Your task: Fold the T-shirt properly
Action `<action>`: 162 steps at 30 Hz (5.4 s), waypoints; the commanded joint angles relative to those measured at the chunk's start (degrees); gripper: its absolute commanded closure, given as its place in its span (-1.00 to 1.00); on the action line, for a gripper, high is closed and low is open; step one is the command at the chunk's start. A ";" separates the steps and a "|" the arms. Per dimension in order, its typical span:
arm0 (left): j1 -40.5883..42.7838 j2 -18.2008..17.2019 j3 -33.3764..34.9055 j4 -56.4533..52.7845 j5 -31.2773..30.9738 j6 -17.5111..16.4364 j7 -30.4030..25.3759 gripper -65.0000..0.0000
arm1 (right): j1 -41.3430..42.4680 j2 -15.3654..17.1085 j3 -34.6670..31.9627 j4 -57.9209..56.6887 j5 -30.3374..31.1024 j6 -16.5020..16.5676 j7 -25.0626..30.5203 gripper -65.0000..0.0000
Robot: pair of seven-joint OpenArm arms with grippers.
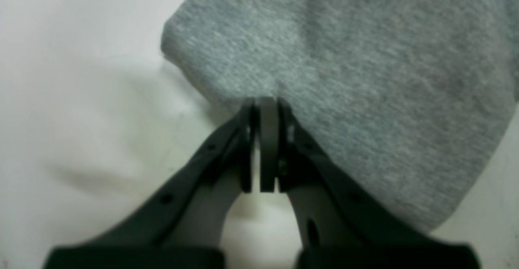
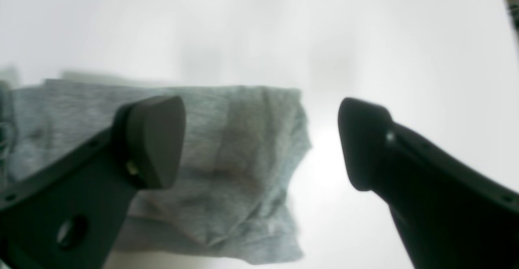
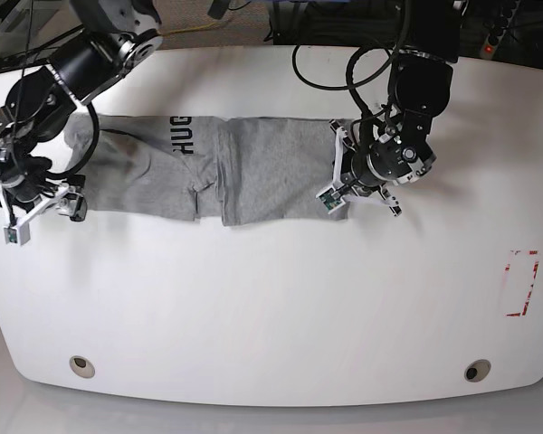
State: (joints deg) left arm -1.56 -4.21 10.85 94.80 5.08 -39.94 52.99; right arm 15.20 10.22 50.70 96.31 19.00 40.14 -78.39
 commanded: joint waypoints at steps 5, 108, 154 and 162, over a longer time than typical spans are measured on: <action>-0.77 -0.41 -0.08 -4.21 -0.38 -0.06 -0.64 0.98 | 1.55 8.99 6.23 -16.88 7.06 -0.14 0.02 -0.75; -0.94 -2.43 2.82 -8.69 -0.38 -0.06 -0.73 0.97 | -11.82 -17.38 -42.30 4.21 24.12 -0.14 13.64 1.00; 8.99 -5.86 -28.21 14.60 -0.29 -0.06 -0.46 0.98 | -16.21 -4.64 -53.99 10.46 15.68 -0.14 16.19 -0.59; 12.07 -9.90 -29.62 14.51 -0.38 -0.06 -0.55 0.98 | -16.04 -4.64 -54.08 10.19 5.30 -0.14 18.83 -0.44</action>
State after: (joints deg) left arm 10.87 -13.43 -18.65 108.49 5.10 -40.12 53.49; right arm -1.91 6.59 -3.42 105.62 24.21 39.97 -61.93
